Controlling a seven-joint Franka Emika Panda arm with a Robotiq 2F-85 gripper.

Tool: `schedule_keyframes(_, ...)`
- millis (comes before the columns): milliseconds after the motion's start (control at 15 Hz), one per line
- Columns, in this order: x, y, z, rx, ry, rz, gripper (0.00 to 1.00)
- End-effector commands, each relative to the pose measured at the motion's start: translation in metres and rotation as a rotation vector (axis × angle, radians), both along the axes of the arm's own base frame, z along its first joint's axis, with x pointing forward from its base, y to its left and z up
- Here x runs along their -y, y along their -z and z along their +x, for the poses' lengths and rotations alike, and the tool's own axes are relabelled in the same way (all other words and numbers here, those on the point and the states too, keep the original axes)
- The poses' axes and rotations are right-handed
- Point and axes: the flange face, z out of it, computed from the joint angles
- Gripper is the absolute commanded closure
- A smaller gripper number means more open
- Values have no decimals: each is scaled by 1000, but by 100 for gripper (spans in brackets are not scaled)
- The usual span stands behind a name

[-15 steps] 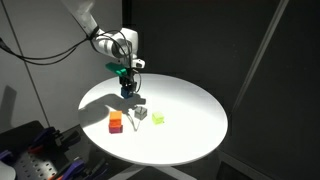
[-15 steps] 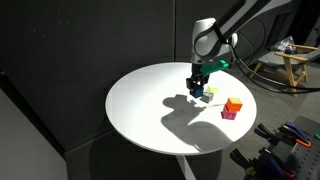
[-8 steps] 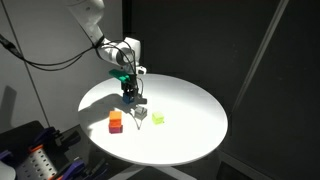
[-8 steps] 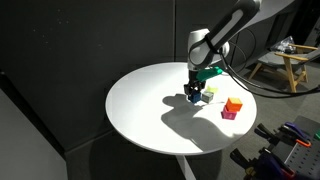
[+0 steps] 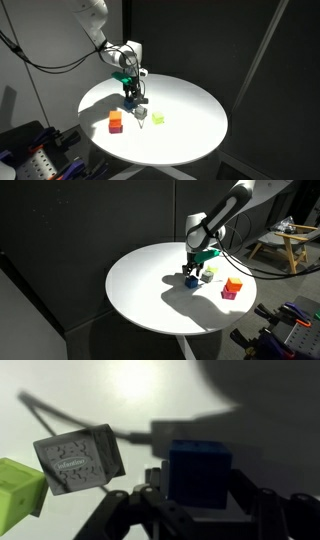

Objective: Put the blue block on the table

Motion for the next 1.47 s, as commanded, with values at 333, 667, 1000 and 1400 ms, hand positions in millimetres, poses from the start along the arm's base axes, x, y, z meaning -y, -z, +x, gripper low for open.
schedule_keyframes(333,7,-24,-1,5,6,-7,0)
schedule_keyframes(667,18,-62,-18,-8,48,1,0)
schedule_keyframes(1000,34,-103,-41,-1,124,-9,0)
schedule_keyframes(1400,58,-133,-78,14,151,-3,0)
